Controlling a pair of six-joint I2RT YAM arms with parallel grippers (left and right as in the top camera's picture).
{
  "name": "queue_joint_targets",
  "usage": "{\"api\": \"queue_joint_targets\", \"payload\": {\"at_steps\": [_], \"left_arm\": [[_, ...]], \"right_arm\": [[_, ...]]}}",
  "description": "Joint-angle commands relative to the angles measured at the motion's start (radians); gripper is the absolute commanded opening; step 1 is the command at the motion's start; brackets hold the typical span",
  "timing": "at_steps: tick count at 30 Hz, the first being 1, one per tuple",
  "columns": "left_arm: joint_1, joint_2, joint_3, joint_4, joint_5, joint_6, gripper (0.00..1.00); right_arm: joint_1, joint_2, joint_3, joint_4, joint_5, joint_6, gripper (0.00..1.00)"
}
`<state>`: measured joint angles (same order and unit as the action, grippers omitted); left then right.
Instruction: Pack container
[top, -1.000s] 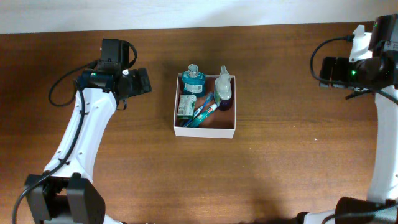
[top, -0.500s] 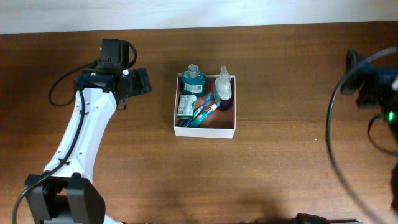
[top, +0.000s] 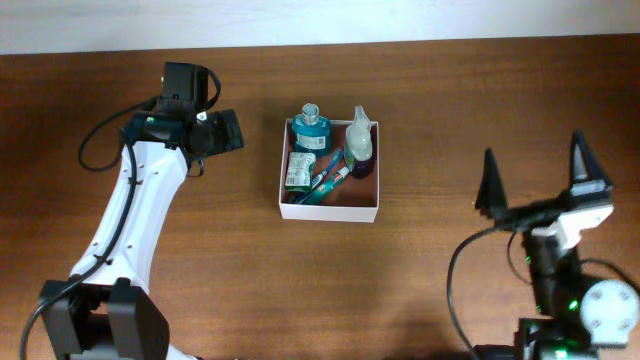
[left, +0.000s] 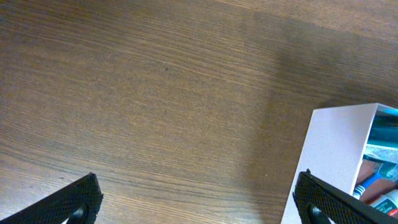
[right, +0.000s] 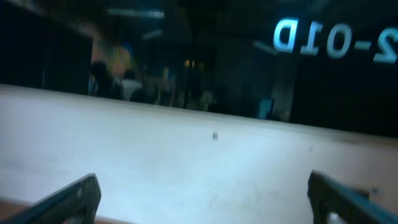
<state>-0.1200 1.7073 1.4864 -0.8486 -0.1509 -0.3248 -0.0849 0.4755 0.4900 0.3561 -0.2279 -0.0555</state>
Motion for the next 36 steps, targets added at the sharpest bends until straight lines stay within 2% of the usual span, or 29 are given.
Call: {"api": "queue_joint_targets", "payload": {"at_steps": [1, 5, 18, 27, 36], "left_arm": [[0.003, -0.019, 0.011, -0.001, -0.011, 0.008, 0.99], [0.003, -0.019, 0.011, -0.001, -0.011, 0.008, 1.00], [0.003, -0.019, 0.011, -0.001, -0.011, 0.007, 0.99], [0.003, -0.019, 0.011, -0.001, -0.011, 0.008, 0.99], [0.003, -0.019, 0.011, -0.001, -0.011, 0.008, 0.99]], "right_arm": [[0.007, -0.056, -0.106, 0.078, -0.008, 0.013, 0.99], [0.007, -0.094, -0.190, 0.124, -0.008, 0.013, 0.99], [0.007, -0.209, -0.322, 0.124, 0.000, 0.013, 0.99], [0.007, -0.361, -0.434, 0.124, -0.001, 0.012, 0.99], [0.007, -0.402, -0.462, 0.123, 0.000, 0.012, 0.99]]}}
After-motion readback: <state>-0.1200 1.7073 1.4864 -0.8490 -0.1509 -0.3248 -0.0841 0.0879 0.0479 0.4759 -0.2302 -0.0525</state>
